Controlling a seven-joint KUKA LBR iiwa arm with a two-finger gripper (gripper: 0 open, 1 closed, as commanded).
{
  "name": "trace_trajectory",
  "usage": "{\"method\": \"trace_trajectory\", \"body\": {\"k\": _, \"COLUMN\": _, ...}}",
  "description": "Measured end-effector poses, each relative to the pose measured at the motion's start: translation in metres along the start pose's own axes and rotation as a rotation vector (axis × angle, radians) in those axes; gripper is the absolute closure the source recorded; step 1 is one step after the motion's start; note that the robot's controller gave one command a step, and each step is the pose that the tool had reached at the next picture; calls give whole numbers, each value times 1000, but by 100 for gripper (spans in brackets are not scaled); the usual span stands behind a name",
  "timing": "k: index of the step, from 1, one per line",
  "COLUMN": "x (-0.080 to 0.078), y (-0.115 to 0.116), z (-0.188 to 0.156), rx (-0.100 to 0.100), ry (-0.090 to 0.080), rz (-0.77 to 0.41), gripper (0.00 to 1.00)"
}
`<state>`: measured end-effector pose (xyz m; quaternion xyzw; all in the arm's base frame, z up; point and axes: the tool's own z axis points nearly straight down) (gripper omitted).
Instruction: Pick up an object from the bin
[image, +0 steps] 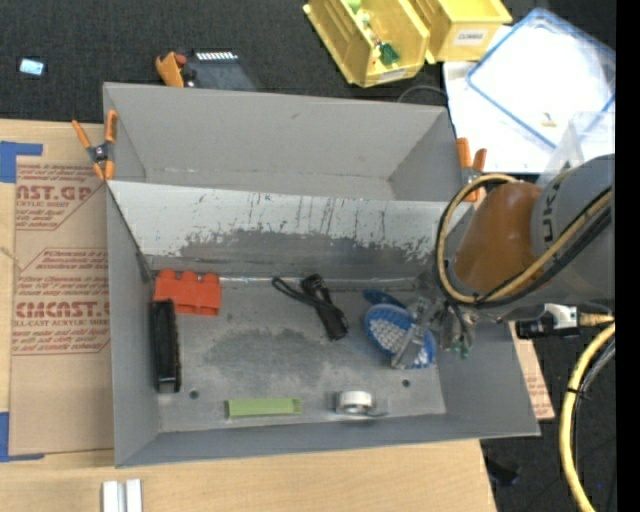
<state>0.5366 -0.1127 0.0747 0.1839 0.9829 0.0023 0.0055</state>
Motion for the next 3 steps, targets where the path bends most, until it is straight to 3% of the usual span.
{"method": "trace_trajectory", "body": {"k": 1, "x": 3, "y": 0, "z": -25, "rx": 2, "ry": 9, "rz": -1, "gripper": 100}}
{"method": "trace_trajectory", "body": {"k": 3, "x": 3, "y": 1, "z": -92, "rx": 2, "ry": 12, "rz": -2, "gripper": 100}}
